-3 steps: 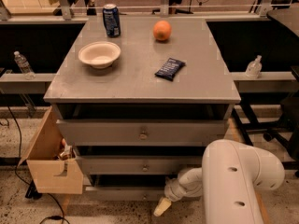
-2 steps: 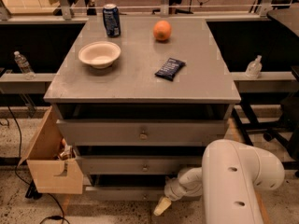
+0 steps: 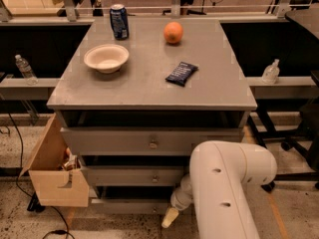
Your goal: Open bottom drawer
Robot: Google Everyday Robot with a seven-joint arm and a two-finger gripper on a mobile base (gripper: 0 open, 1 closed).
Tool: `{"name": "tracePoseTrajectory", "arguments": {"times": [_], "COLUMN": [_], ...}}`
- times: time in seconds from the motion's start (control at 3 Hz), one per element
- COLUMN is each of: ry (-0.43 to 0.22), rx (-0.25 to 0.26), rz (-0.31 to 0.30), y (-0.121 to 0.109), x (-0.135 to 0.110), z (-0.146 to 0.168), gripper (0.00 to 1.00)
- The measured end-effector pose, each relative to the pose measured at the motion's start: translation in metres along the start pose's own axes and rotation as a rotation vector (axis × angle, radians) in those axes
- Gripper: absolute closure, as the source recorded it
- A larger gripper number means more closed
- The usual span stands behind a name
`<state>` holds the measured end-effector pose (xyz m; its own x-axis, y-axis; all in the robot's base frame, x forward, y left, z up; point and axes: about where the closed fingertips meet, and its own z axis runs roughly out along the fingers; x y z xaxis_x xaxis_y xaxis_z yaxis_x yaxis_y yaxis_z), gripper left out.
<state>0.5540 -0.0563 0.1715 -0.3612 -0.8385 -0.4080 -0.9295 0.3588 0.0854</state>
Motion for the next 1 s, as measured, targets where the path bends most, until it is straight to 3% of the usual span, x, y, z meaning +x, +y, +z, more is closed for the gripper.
{"name": "tracePoseTrajectory", "arguments": {"times": [0.67, 1.0], "ry": [0.053, 0.025], "rx": [0.043, 0.037], "rz": [0.021, 0.064], "y": [0.019, 0.032], "x": [0.007, 0.019], "z": [0.0, -0.005], "gripper": [0.0, 0.0]}}
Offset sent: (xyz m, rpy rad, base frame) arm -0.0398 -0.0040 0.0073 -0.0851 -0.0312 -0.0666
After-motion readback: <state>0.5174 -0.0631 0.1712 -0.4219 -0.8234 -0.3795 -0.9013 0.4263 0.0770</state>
